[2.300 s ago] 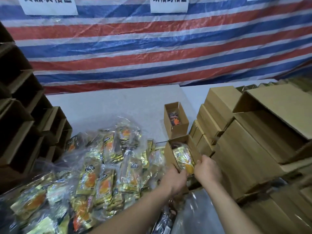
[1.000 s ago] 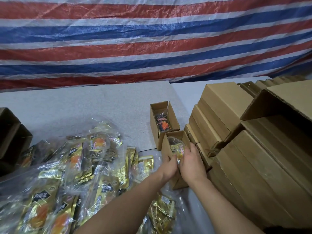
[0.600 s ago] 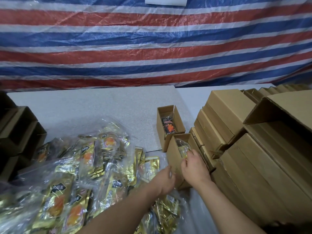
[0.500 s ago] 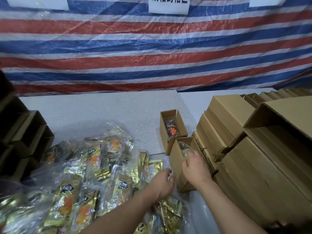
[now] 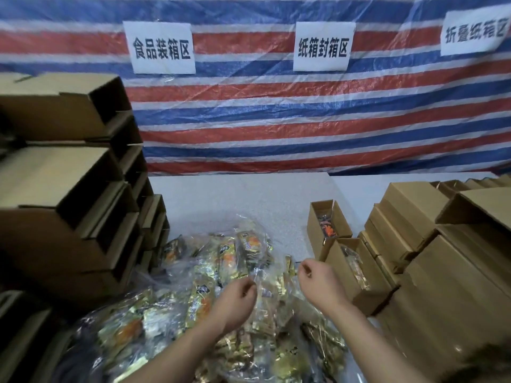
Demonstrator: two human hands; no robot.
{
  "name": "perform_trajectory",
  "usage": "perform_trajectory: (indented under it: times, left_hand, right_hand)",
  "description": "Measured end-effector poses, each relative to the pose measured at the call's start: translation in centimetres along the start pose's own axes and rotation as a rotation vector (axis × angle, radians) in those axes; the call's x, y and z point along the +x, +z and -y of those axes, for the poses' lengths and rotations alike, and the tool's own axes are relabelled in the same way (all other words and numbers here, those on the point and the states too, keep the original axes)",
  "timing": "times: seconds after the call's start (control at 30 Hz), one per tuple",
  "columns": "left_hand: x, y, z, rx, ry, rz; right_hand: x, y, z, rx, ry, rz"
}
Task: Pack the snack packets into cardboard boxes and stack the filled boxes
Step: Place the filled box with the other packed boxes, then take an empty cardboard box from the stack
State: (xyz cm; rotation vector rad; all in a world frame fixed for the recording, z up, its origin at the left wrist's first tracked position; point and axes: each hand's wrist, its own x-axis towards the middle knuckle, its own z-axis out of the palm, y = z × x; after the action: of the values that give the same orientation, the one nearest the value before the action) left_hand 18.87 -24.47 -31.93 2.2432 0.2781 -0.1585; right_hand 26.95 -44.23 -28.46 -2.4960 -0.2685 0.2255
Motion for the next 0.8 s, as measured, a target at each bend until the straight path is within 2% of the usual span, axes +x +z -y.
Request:
perform_trajectory:
  times: [0.17, 0.4, 0.67, 0.8]
  left_hand:
    - [-4.9, -2.9, 3.5, -0.009, -0.049, 0.002]
    - [-10.6, -4.3, 7.6, -0.083, -0.15, -0.017]
    - [-12.2, -4.4, 10.5, -0.185, -0.265, -0.087]
    - [-12.1, -5.5, 10.3, -0.147, -0.255, -0.176]
  right_hand:
    - [-4.0, 3.1, 2.9, 0.035, -0.009, 0.08]
    - [-8.5, 8.1, 3.7, 0.114, 0.053, 0.193]
    - [-10.0, 9.6, 4.6, 0.064, 0.039, 0.229]
    - [-9.7, 10.5, 5.6, 0.093, 0.031, 0.231]
